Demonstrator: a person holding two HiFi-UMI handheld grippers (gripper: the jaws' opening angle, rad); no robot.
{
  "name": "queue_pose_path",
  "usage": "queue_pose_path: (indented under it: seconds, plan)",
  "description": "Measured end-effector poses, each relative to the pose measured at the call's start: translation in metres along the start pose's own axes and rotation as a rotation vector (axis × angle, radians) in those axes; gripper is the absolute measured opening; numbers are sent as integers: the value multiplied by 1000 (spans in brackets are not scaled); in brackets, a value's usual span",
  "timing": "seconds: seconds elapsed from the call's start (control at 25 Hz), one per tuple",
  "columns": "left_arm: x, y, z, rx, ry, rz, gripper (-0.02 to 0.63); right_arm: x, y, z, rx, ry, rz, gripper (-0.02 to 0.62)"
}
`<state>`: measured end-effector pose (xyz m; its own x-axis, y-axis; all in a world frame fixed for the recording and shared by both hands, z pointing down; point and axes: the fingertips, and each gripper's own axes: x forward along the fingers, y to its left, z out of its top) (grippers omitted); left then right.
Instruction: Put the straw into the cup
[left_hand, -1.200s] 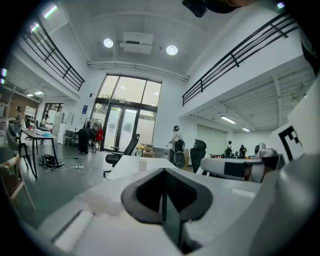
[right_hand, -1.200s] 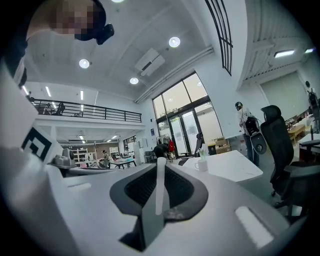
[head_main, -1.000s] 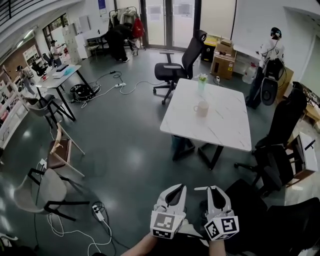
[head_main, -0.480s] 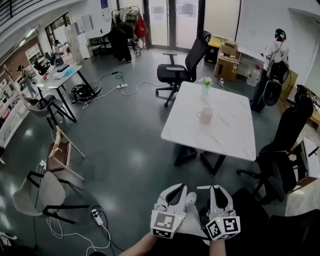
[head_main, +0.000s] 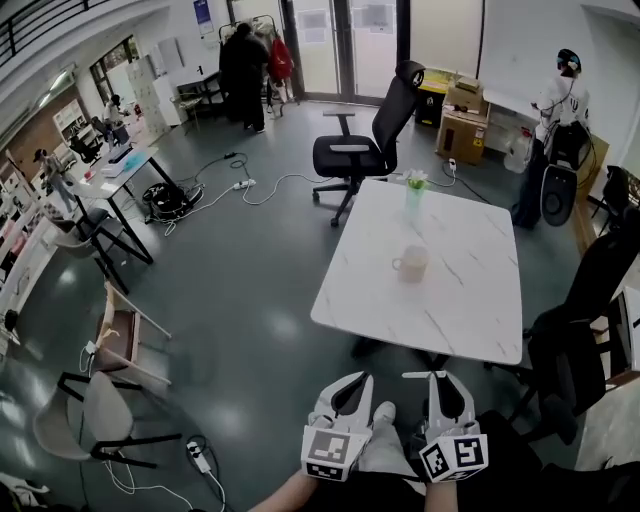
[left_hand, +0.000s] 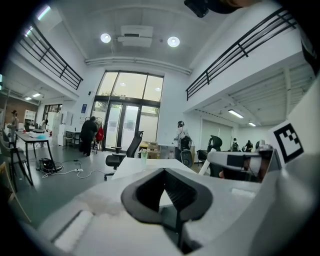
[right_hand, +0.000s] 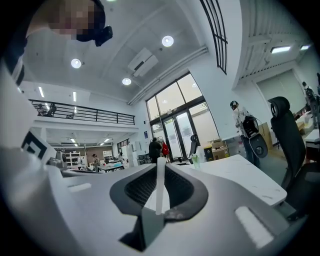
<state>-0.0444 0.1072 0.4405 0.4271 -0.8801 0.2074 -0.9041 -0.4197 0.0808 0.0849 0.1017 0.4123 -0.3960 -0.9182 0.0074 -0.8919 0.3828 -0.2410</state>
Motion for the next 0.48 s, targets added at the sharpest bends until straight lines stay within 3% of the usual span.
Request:
queue_pose_path:
  seconds: [0.48]
  plan:
    - [178,16,22,-68,45,-15,2,127,-109,22,-13,73,-1,49]
